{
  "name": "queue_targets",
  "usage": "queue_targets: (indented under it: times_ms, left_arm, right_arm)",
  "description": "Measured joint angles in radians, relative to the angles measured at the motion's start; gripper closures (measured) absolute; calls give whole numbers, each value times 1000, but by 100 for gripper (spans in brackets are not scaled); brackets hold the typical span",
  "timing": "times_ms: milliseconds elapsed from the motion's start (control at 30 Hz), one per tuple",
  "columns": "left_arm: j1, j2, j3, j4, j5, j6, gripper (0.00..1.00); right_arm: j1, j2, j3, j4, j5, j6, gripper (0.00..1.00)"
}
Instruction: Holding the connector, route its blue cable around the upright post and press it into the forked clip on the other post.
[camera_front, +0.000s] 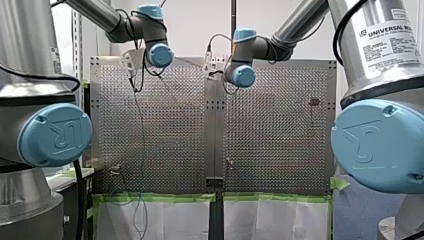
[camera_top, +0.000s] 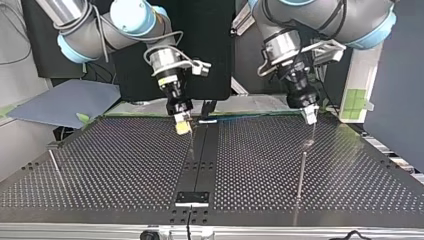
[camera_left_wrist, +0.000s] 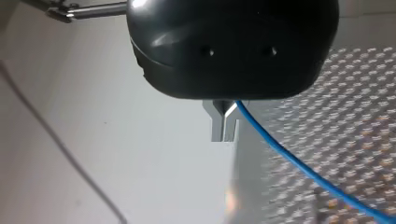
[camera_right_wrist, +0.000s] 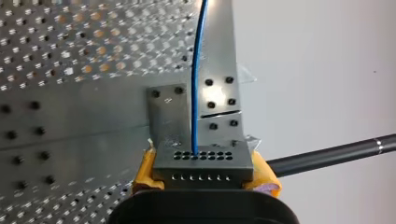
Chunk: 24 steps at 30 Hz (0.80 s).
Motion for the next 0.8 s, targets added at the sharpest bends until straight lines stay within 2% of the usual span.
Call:
queue_targets:
  times_ms: [167,300,533,800]
  left_arm:
    - [42,13,43,-42,42,-13,100]
    - [73,9,74,-73,73,-27,100]
    - [127,-34,128,-128,128,-45,100]
    - [189,-95,190,-190,189,-51,100]
  right_arm:
    - [0,5,-14,3,-8,5,73]
    - [2,29,-41,17,-23,9,73]
    - [8,78,-94,27,-29,11,73]
    - [4,94,-152,35,-40,14,73]
